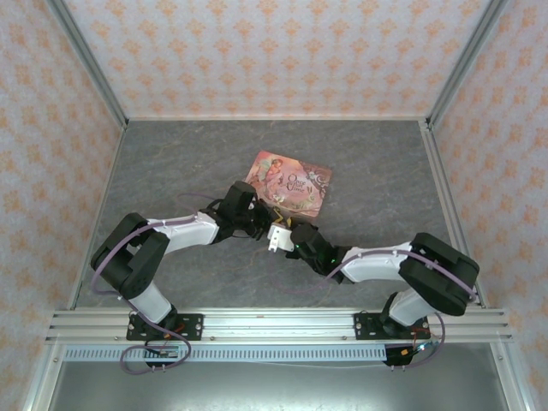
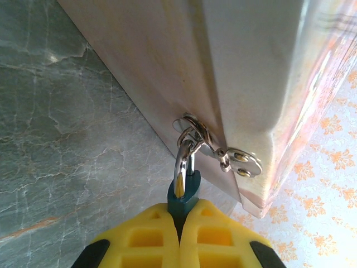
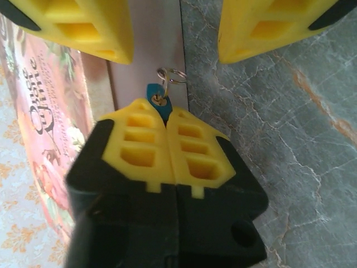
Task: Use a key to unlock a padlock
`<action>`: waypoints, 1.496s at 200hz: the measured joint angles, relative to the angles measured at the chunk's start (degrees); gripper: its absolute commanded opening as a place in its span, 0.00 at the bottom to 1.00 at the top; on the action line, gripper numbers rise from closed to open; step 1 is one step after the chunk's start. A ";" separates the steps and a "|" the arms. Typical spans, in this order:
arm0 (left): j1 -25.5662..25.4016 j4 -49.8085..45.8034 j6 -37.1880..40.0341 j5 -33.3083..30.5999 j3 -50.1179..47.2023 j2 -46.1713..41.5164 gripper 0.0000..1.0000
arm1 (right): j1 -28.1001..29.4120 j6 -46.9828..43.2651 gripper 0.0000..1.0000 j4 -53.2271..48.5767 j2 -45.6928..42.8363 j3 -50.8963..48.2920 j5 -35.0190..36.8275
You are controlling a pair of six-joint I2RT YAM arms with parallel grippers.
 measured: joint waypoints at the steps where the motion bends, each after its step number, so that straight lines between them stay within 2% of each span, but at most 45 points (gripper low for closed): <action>1: 0.00 0.00 0.00 0.00 0.00 0.00 0.00 | -0.02 -0.04 0.40 0.13 0.09 0.00 0.00; 60: 0.00 -0.17 0.02 0.02 0.02 0.00 0.00 | -1.66 1.16 0.27 4.04 3.28 0.00 -1.07; 108: 0.00 -0.20 0.02 0.13 0.04 0.00 0.00 | -1.77 1.95 0.23 4.46 3.50 0.02 -1.75; 179: 0.00 -0.37 0.02 0.20 0.09 0.00 0.00 | -2.14 2.73 0.22 5.81 4.48 0.92 -2.86; 220: 0.02 -0.39 0.02 0.13 0.09 0.00 0.00 | -2.29 3.61 0.14 6.14 4.55 1.38 -3.04; 261: 0.02 -0.39 0.02 -0.24 0.09 0.00 0.00 | -2.40 4.68 0.00 6.40 4.87 1.42 -3.06; 299: 0.07 -0.35 0.02 -0.31 0.11 0.00 0.00 | -2.49 7.76 0.00 6.95 5.11 1.42 -2.78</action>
